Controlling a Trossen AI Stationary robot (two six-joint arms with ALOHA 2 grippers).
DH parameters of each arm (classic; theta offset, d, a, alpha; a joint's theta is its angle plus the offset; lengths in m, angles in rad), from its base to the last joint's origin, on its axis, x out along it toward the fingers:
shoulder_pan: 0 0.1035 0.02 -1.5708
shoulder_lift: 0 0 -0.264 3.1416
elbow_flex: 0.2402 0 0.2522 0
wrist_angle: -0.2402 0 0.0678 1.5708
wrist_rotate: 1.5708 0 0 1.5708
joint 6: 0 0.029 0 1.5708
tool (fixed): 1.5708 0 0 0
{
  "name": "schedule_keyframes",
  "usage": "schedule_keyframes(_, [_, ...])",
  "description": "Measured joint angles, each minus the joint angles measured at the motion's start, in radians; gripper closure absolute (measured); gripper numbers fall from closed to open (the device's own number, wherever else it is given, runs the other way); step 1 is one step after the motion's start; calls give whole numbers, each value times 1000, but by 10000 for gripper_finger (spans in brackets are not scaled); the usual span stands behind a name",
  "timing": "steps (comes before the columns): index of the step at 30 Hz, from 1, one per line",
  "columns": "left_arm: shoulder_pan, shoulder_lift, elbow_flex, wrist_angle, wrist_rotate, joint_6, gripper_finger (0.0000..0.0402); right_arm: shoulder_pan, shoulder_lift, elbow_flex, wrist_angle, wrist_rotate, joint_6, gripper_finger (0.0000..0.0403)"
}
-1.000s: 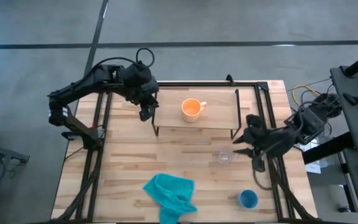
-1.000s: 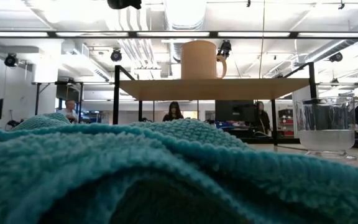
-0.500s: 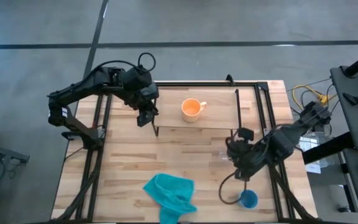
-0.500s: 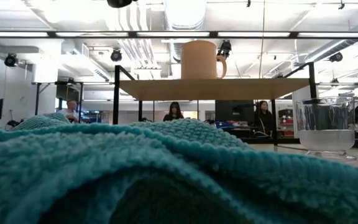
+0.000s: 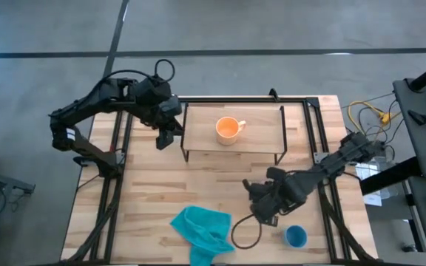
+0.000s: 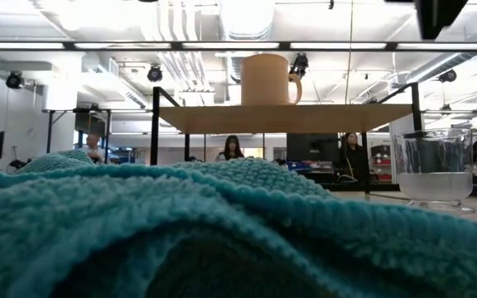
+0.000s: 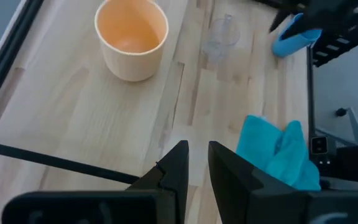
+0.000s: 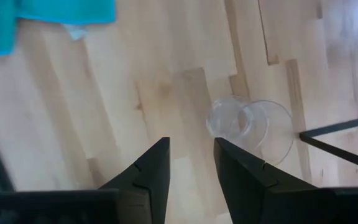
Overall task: Stack small to large cups/mugs on shelf
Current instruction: Put the transparent mug on the shelf
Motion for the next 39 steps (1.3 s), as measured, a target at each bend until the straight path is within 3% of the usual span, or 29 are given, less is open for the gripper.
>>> schedule_keyframes(5, [-1, -49, 1, 0, 0, -1, 353, -50, 25, -1, -77, 4, 30, 285])
schedule_keyframes(11, [-1, -112, 1, 0, 0, -6, 353, -76, -69, -60, -89, 11, 140, 285])
schedule_keyframes(21, [-1, -152, 1, 0, 0, -7, 353, -70, -269, -349, 233, -55, 179, 287])
schedule_keyframes(28, [-2, -138, 1, 9, 0, -7, 353, -75, -343, -503, 261, -67, 203, 287])
schedule_keyframes(39, [-2, -115, 1, 46, -1, -8, 353, -94, -374, -629, 420, -77, 43, 287])
